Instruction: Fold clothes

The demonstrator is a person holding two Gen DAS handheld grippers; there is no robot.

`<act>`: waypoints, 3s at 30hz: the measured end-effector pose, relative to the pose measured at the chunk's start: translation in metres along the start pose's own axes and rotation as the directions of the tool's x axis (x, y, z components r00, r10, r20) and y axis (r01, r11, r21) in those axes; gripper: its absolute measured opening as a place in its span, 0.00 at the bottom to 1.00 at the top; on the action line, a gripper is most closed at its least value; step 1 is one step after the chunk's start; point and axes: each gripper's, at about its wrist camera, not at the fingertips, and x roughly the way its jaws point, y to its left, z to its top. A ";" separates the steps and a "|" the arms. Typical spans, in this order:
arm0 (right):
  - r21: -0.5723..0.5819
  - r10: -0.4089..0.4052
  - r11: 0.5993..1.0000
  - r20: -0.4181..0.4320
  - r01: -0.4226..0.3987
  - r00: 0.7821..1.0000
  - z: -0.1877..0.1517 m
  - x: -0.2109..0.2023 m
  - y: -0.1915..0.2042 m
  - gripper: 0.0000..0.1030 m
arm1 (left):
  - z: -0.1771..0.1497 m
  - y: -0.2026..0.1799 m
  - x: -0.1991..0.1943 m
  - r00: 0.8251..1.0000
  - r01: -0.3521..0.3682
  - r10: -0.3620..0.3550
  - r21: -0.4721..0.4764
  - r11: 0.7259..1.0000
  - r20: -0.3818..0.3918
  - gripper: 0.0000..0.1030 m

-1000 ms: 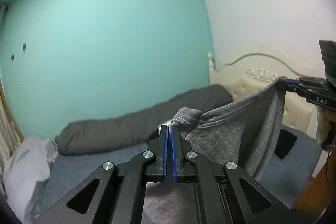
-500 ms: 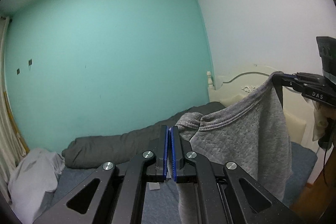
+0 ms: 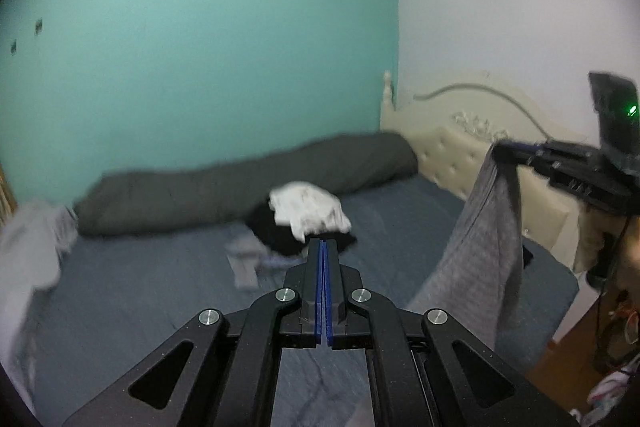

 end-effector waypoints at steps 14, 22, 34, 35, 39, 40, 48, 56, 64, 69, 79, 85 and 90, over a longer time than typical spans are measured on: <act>0.037 0.079 0.997 -0.200 -0.073 0.977 -0.115 0.080 -0.035 0.07 | -0.139 0.000 0.201 0.929 0.186 -0.225 -0.156 0.970 -0.293 0.11; 0.067 0.109 0.994 -0.352 -0.091 0.929 -0.208 0.120 -0.068 0.07 | -0.222 -0.016 0.290 0.854 0.224 -0.308 -0.238 0.945 -0.420 0.37; 0.242 0.116 0.970 -0.509 0.013 0.853 -0.338 0.150 -0.159 0.07 | -0.260 -0.037 0.397 0.803 0.220 -0.335 -0.277 0.935 -0.493 0.43; 0.250 0.121 0.968 -0.511 0.012 0.851 -0.344 0.151 -0.163 0.07 | -0.259 -0.038 0.402 0.803 0.222 -0.338 -0.280 0.934 -0.491 0.49; 0.267 0.142 0.964 -0.505 -0.002 0.852 -0.356 0.154 -0.170 0.07 | -0.248 -0.045 0.416 0.805 0.266 -0.369 -0.273 0.924 -0.465 0.59; 0.271 0.146 0.963 -0.502 -0.005 0.853 -0.358 0.156 -0.171 0.07 | -0.246 -0.049 0.417 0.805 0.275 -0.369 -0.259 0.926 -0.464 0.61; 0.286 0.176 0.958 -0.486 -0.035 0.856 -0.365 0.160 -0.175 0.07 | -0.241 -0.074 0.435 0.792 0.342 -0.388 -0.184 0.921 -0.471 0.69; 0.289 0.183 0.957 -0.486 -0.040 0.854 -0.370 0.160 -0.180 0.07 | -0.252 -0.090 0.428 0.735 0.450 -0.466 -0.161 0.879 -0.492 0.43; 0.264 0.162 0.964 -0.460 -0.039 0.873 -0.353 0.150 -0.172 0.07 | -0.246 -0.104 0.398 0.766 0.454 -0.424 -0.061 0.889 -0.484 0.06; 0.240 0.118 0.970 -0.404 -0.019 0.907 -0.326 0.130 -0.168 0.07 | -0.213 -0.076 0.353 0.838 0.386 -0.374 -0.054 0.921 -0.397 0.05; 0.135 0.062 0.990 -0.181 -0.037 0.982 -0.210 0.072 -0.129 0.07 | -0.105 -0.020 0.226 0.963 0.211 -0.207 0.009 0.977 -0.174 0.05; 0.084 0.048 0.996 -0.051 -0.044 0.998 -0.126 0.035 -0.097 0.07 | -0.039 0.000 0.153 0.992 0.114 -0.113 0.026 0.993 -0.049 0.04; 0.042 0.036 0.998 0.055 -0.039 0.998 -0.060 -0.002 -0.075 0.07 | 0.009 0.011 0.087 0.997 0.047 -0.050 0.049 0.998 0.051 0.04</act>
